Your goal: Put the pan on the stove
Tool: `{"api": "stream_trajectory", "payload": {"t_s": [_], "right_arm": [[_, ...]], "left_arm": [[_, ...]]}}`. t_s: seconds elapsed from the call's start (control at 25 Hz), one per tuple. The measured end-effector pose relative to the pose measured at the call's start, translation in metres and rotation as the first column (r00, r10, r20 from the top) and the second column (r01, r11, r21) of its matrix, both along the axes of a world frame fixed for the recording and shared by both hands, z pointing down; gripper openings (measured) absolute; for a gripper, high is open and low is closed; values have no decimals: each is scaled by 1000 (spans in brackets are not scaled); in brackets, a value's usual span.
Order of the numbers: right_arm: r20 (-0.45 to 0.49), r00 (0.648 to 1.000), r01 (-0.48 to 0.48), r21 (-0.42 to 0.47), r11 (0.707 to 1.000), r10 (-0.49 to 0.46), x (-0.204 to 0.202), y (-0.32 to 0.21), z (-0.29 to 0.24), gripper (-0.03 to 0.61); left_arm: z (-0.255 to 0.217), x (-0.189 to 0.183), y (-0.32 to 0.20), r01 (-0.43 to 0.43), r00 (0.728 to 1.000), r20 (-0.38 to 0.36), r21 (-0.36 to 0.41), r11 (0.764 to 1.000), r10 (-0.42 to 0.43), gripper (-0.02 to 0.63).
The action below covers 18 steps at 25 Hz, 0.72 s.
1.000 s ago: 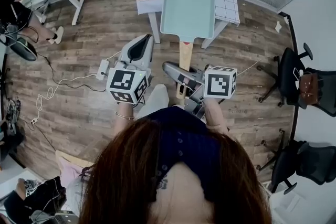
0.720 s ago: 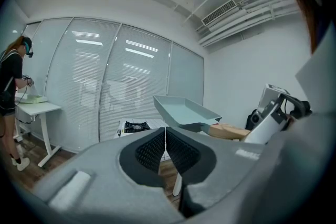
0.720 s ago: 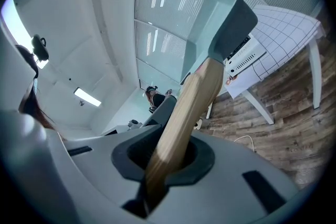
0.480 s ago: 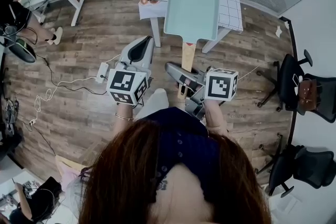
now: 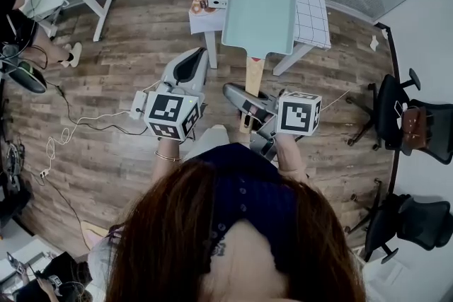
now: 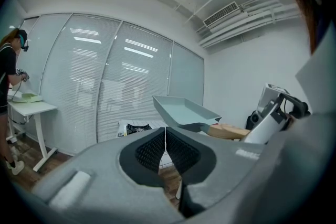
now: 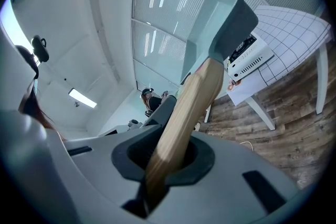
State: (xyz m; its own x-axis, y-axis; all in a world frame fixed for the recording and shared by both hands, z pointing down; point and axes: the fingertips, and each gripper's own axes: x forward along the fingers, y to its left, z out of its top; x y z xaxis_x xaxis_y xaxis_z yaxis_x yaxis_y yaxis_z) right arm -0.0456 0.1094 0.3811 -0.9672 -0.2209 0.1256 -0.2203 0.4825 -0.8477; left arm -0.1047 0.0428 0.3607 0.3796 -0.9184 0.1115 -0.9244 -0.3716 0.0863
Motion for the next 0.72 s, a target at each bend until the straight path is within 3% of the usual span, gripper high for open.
{"api": "stream_trajectory", "payload": {"t_s": [0.72], "right_arm": [[18,999,-36,13,999,36,-13,-11,-3,51]], "left_arm": [[-3,-10,-12,-30,999,-11,21,999,30,14]]}}
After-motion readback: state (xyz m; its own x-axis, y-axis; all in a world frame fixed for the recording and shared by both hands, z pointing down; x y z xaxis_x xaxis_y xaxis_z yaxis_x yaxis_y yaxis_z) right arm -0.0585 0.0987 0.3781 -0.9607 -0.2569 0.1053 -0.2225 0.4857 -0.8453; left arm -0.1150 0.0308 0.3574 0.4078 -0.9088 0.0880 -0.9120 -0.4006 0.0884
